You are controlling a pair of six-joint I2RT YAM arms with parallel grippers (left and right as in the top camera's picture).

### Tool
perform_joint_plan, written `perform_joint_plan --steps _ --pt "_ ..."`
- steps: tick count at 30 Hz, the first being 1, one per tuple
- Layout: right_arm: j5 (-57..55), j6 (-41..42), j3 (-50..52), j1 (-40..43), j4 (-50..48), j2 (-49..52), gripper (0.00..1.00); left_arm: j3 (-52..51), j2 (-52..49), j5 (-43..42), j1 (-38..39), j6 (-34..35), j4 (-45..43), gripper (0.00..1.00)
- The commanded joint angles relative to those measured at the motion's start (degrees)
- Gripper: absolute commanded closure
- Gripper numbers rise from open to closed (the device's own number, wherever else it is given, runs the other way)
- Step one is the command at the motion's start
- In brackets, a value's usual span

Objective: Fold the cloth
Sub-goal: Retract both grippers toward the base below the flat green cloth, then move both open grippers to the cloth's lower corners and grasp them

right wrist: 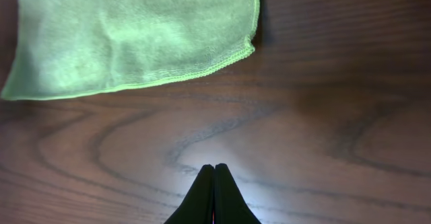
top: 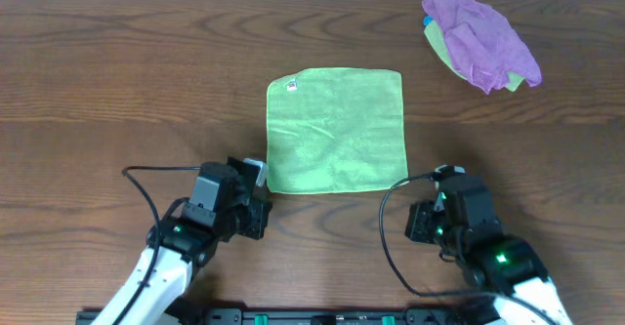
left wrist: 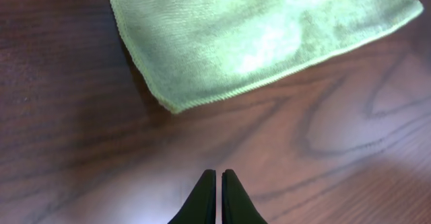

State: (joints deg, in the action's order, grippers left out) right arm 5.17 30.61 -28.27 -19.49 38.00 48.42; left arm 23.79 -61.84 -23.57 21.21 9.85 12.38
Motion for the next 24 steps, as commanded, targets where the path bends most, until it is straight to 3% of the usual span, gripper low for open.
perform_joint_plan --steps 1,7,16,17,19,21,23,24 --pt "0.46 0.57 0.59 -0.42 -0.85 3.37 0.99 -0.13 -2.67 -2.71 -1.9 1.46 -1.31 0.94" --pt "0.46 -0.07 0.59 0.07 -2.01 6.45 0.99 -0.13 -3.74 -9.07 -6.19 1.46 -1.53 0.94" --pt "2.29 -3.65 0.59 7.5 -4.66 7.89 0.98 -0.13 -4.79 -9.81 -7.41 2.75 -3.32 0.94" --pt "3.93 -4.2 0.59 8.94 -5.55 8.55 0.96 -0.13 -5.31 -10.78 -7.43 3.1 -4.22 0.94" --pt "6.82 -4.55 0.59 11.34 -6.99 9.84 0.81 -0.11 -6.12 -12.09 -7.43 3.96 -5.66 0.93" --pt "9.05 -4.57 0.59 13.18 -8.15 10.95 0.75 -0.11 -6.69 -12.11 -7.43 4.59 -5.95 0.92" --pt "11.47 -4.57 0.59 14.69 -9.01 11.74 0.61 -0.11 -6.88 -13.11 -7.43 4.57 -5.86 0.86" --pt "11.96 -4.59 0.59 15.06 -9.11 11.87 0.6 -0.11 -6.88 -13.77 -7.43 4.59 -5.9 0.82"
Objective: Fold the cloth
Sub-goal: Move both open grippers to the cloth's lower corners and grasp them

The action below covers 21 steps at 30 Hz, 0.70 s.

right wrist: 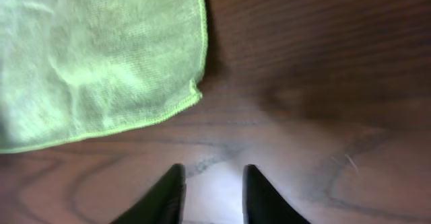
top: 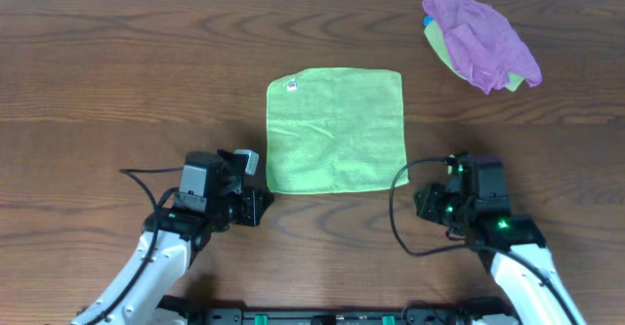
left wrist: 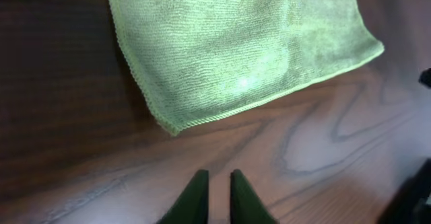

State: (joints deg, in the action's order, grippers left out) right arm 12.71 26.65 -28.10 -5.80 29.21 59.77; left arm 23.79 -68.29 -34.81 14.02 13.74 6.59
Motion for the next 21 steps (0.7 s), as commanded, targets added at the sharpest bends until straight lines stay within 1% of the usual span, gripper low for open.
perform_joint_plan --steps 1,2,3,4,6,9,11,12,14,16,19,21 --pt "4.79 -0.59 0.42 1.7 -0.33 0.55 0.55 -0.11 -0.44 -3.28 -0.24 0.87 -0.15 0.64" --pt "4.92 -0.61 0.39 1.81 -0.35 0.55 0.5 -0.11 -0.44 -3.96 -0.26 1.14 -0.24 0.45" --pt "5.25 -0.61 0.39 1.84 -0.44 0.55 0.49 -0.11 -0.44 -4.74 -0.26 1.18 -0.28 0.06" --pt "5.88 -0.61 0.37 1.84 -0.63 0.55 0.48 -0.11 -0.44 -5.44 -0.28 1.36 -0.28 0.05" --pt "7.37 -0.61 0.37 1.81 -1.27 0.55 0.38 -0.11 -0.44 -7.19 -0.61 1.79 -0.72 0.05" --pt "9.29 -0.61 0.35 1.81 -2.12 0.57 0.23 -0.11 -0.44 -13.86 -1.25 1.68 -3.43 0.05" --pt "10.21 -0.57 0.35 1.81 -2.23 0.57 0.18 -0.09 -0.44 -18.01 -1.62 1.7 -5.6 0.05" --pt "10.8 -0.57 0.35 1.81 -2.21 0.57 0.15 -0.09 -0.44 -19.08 -1.64 1.73 -6.64 0.05" --pt "12.5 -0.52 0.35 1.84 -2.23 0.57 0.06 -0.09 -0.44 -19.21 -1.64 1.7 -8.59 0.05" --pt "14.16 -0.5 0.35 1.84 -2.32 0.57 0.01 -0.09 -0.44 -19.08 -1.64 1.7 -10.4 0.05" --pt "14.97 -0.33 0.35 1.84 -2.69 0.55 0.01 -0.09 -0.44 -19.06 -1.64 1.79 -14.88 0.05" --pt "14.99 -0.02 0.35 1.84 -2.69 0.5 0.01 -0.09 -0.44 -19.06 -1.64 4.66 -16.81 0.05"
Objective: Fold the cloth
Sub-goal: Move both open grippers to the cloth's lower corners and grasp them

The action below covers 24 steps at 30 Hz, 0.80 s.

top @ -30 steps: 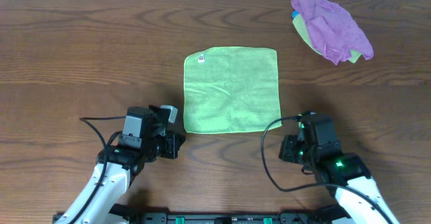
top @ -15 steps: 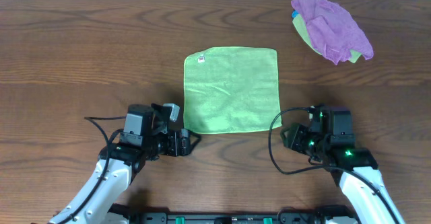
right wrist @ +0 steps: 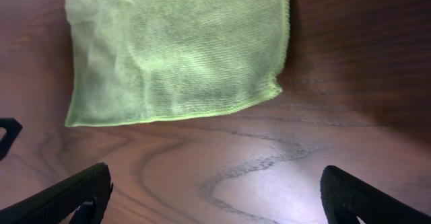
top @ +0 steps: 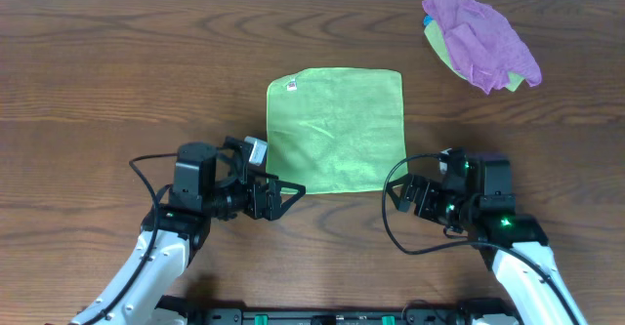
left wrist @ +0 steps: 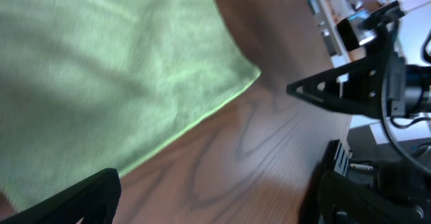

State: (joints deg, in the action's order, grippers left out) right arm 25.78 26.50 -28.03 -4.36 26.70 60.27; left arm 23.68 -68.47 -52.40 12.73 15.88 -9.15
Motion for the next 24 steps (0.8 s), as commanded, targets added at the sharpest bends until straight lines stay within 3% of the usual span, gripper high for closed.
perform_joint_plan --steps 1,3,10,14,24 --pt "1.92 0.96 0.28 0.39 -0.2 0.0 0.01 0.02 -0.26 -1.46 -0.35 5.18 -1.42 0.05" --pt "1.95 1.36 0.28 0.37 -0.15 0.0 0.01 0.02 -0.26 -1.57 -0.35 10.86 -1.42 0.05" --pt "3.15 1.31 0.28 0.37 -0.15 0.0 0.01 0.02 -0.26 -1.95 -0.35 13.29 -1.42 0.05" --pt "3.21 2.84 0.28 0.37 0.55 0.0 0.01 0.0 -0.26 -1.62 -0.35 22.82 -1.36 0.05" --pt "2.56 0.11 0.28 0.37 3.52 0.0 0.02 0.0 -0.26 2.36 -0.33 23.32 8.33 0.05"
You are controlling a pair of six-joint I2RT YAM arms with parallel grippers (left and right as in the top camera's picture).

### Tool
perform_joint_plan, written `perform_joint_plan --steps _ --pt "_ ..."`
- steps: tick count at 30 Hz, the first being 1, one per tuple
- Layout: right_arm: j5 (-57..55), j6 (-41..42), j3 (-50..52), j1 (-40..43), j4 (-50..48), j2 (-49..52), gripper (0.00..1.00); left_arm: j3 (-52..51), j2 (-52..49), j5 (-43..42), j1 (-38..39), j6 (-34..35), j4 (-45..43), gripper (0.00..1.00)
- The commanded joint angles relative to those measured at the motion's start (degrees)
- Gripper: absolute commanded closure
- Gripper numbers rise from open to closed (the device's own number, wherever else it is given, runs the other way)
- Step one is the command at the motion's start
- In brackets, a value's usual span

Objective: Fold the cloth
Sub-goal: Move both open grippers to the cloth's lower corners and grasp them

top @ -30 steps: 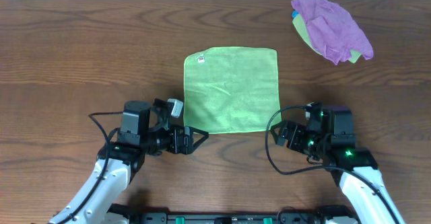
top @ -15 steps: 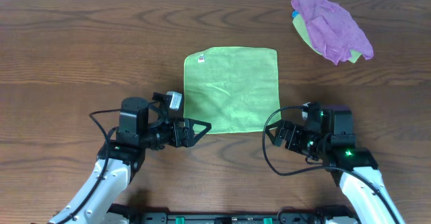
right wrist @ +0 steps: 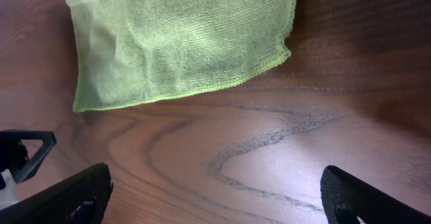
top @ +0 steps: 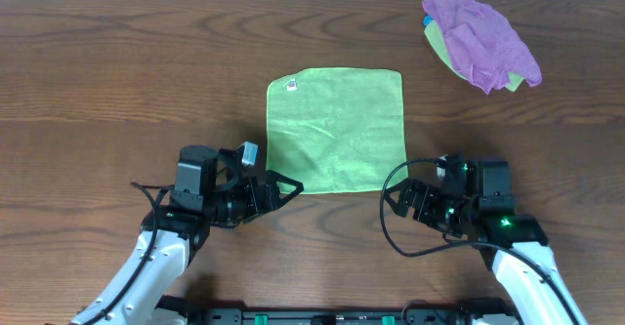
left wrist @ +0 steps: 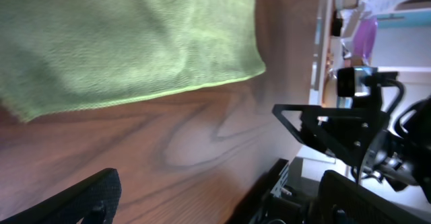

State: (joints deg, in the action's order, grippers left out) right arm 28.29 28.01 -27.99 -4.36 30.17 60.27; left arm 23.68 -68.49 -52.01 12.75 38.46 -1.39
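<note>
The green cloth [top: 337, 130] lies flat and square in the middle of the wooden table [top: 117, 81], with a small white tag at its far left corner. My left gripper [top: 274, 189] is wide open just off the cloth's near left corner, pointing right. My right gripper [top: 395, 200] is wide open just off the near right corner, pointing left. The left wrist view shows the cloth's near edge [left wrist: 135, 93] ahead of the left gripper [left wrist: 215, 207] and the right arm beyond. The right wrist view shows the near edge [right wrist: 182, 89] above the right gripper [right wrist: 219, 200]. Neither gripper holds anything.
A pile of purple and green cloths [top: 479, 37] lies at the back right corner. A black rail [top: 312, 315] runs along the table's front edge, between the two arm bases.
Both grippers stay wide open. The left one has turned a little and now shows the whole near edge of the cloth. The right one has hardly moved. The cloth lies as before.
At first both grippers were shut, just short of the cloth's near corners. Then each stood slightly open. By the last earlier moment both were wide open and turned inward towards each other, as they are now. The cloth has stayed flat and unfolded.
</note>
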Motion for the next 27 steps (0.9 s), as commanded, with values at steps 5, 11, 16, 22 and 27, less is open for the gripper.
perform_joint_plan --steps 5,11,16,22,27 --pt "-2.97 -2.4 0.24 0.39 -0.83 0.15 0.09 0.0 -0.35 9.01 -0.37 1.42 2.86 0.02" --pt "-2.97 -2.36 0.24 0.44 -5.7 4.98 0.14 0.0 -2.93 11.85 -0.48 1.42 2.86 0.07" --pt "-0.83 -2.34 0.24 0.44 -10.05 11.1 0.18 0.0 -6.99 10.12 -1.6 1.38 0.68 0.1" --pt "-1.49 -2.38 0.24 2.32 -11.65 11.65 0.22 0.17 -10.27 9.29 -3.52 1.11 -3.15 0.12" --pt "-1.2 -2.84 0.24 5.16 -12.79 12.66 0.29 0.68 -13.79 8.02 -4.52 0.57 -6.58 0.14"
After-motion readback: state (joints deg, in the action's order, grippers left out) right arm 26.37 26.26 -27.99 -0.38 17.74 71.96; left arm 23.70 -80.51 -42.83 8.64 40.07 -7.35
